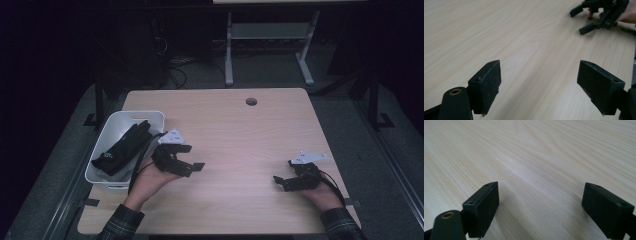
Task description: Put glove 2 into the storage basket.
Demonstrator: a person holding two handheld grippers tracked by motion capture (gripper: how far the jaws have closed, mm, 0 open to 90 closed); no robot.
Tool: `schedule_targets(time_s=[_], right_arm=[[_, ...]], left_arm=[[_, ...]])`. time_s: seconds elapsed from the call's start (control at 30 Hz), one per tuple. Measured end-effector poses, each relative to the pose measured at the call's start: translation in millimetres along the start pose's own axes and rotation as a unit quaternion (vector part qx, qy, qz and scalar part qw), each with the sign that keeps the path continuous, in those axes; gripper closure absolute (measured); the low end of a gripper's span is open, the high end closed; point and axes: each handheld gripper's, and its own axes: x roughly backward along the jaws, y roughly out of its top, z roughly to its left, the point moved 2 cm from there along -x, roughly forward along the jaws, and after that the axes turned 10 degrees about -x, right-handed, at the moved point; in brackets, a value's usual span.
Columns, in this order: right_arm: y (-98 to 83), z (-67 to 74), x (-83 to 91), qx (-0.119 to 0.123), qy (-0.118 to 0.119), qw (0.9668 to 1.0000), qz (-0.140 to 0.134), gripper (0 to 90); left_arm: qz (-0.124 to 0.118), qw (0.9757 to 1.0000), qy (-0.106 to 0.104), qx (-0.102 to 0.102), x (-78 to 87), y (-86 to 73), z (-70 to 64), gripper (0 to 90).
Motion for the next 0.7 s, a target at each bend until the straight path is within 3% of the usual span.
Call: schedule_targets(time_s=[0.2, 0.37, 0.57, 0.67, 0.7], right_arm=[[-0.2, 0.2, 0.2, 0.0, 0.0, 1.0, 0.001, 14.2], [-0.2, 0.4, 0.3, -0.001, 0.001, 1.0, 0.001, 14.2], [-0.3, 0.6, 0.2, -0.001, 0.002, 1.0, 0.001, 14.2], [-0.4, 0.4, 0.3, 0.001, 0.002, 1.0, 0.002, 14.2], [-0.4, 0.6, 0.3, 0.0, 0.002, 1.0, 0.001, 14.2]], left_arm=[[0.03, 0.9993, -0.02, -0.014, -31.4, -9.7, -14.2, 17.3], [0.047, 0.9985, -0.02, -0.022, -49.6, -19.7, -18.9, 15.8], [0.065, 0.9973, -0.025, -0.024, -61.5, -27.5, -20.4, 15.8], [0.069, 0.9971, -0.027, -0.014, -64.9, -32.0, -21.0, 15.8], [0.073, 0.9968, -0.026, -0.022, -65.5, -33.2, -19.9, 15.8]])
